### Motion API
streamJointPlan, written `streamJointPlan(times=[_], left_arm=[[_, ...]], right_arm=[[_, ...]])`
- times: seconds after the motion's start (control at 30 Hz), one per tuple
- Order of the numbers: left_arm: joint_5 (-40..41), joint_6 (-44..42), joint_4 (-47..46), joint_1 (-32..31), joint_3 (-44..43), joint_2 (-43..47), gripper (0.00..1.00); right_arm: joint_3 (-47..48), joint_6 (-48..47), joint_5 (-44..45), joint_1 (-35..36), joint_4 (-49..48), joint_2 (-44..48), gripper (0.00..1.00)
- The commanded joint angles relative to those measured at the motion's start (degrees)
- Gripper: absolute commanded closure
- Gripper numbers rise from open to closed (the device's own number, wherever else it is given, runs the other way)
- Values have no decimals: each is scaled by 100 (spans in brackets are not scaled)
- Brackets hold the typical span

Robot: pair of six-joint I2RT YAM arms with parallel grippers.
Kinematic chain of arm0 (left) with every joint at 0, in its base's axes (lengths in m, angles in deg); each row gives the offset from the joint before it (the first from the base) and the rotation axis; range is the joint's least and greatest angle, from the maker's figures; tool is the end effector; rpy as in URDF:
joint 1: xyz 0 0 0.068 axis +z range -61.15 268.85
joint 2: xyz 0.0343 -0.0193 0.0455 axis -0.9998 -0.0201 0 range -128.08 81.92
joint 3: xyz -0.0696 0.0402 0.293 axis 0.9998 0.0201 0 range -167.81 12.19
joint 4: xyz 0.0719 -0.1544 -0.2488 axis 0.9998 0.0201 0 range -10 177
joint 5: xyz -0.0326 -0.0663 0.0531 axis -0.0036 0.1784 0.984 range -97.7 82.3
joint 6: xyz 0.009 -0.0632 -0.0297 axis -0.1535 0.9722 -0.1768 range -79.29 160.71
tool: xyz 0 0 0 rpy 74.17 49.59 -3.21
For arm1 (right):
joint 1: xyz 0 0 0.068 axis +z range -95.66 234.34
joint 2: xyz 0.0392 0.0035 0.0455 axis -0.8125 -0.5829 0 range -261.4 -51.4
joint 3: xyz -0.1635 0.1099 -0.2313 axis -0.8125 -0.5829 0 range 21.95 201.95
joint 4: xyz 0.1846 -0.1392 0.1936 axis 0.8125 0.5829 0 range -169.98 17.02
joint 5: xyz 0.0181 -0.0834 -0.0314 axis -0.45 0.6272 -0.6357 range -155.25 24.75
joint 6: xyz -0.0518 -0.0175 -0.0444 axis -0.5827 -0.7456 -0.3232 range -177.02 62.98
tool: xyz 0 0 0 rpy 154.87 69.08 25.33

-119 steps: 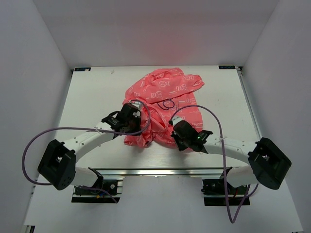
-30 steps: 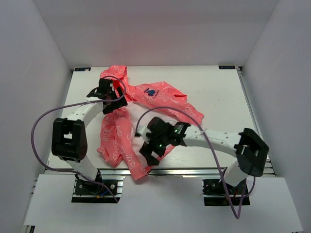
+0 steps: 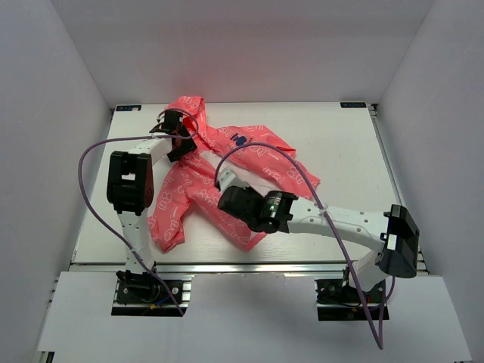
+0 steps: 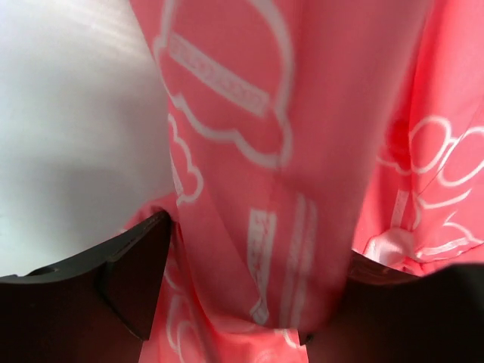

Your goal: Zip up the jacket

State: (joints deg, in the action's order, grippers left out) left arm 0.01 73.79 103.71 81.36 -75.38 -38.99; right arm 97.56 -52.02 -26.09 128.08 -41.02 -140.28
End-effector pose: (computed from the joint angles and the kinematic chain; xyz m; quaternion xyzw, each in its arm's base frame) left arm 0.5130 -0.0596 0.1496 -0.2305 0.9288 -0.0377 0.2878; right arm 0.1414 0.3549 0.3080 -0.4137 0.7971 -0.0517 0.4368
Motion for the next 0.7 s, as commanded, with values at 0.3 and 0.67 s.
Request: streamJointPlan(times=[0.3,0.67], left_arm=[[126,129,565,160,-1780,-1146,28],[-595,-118,899,142,-2161,-111,2]], right_arm=[[-1769,1865,-240,-834,719,-102,83],[-487,512,-2182,-2368,-450,722,11]])
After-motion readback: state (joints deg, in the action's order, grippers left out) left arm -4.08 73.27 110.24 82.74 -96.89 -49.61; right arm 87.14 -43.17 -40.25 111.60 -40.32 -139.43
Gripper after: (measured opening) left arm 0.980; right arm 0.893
